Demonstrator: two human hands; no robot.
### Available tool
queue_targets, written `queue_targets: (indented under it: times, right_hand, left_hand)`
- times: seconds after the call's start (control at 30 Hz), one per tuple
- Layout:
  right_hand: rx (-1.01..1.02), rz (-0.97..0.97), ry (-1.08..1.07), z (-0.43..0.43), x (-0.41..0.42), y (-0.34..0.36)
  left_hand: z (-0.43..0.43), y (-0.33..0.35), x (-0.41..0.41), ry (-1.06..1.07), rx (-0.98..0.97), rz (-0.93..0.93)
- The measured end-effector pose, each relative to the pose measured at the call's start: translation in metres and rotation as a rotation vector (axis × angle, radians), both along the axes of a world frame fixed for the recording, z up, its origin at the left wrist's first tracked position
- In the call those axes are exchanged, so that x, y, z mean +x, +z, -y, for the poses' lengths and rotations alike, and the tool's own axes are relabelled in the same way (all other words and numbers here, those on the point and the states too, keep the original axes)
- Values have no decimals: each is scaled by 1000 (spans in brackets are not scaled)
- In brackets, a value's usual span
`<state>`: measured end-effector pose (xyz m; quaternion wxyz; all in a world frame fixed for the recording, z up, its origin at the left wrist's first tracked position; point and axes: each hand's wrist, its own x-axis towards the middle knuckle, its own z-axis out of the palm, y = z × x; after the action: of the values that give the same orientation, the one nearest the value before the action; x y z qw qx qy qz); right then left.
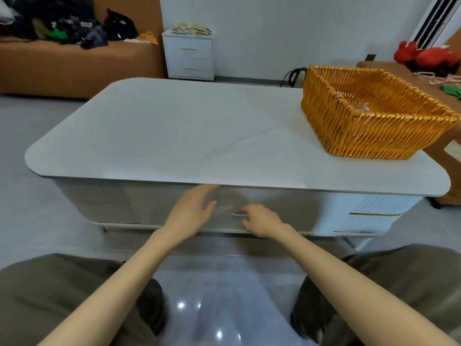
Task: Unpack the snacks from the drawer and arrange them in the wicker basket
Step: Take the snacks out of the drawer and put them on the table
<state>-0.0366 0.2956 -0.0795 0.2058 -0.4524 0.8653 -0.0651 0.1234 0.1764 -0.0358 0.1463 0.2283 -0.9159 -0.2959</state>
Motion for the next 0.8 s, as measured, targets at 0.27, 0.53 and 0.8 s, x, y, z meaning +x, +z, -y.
queue_targets:
  times: [0.27,0.53,0.8]
  right_hand:
    - [40,-64,42,27,15,-63]
    - [76,-26,234,-17,29,-51]
    - [-493,-385,251,-70,15,2]
  left_hand:
    - [11,-39,16,-23,-144,106]
    - [-8,-40,-6,-75,-369,57]
    - [-15,-33,-10,13,-273,189]
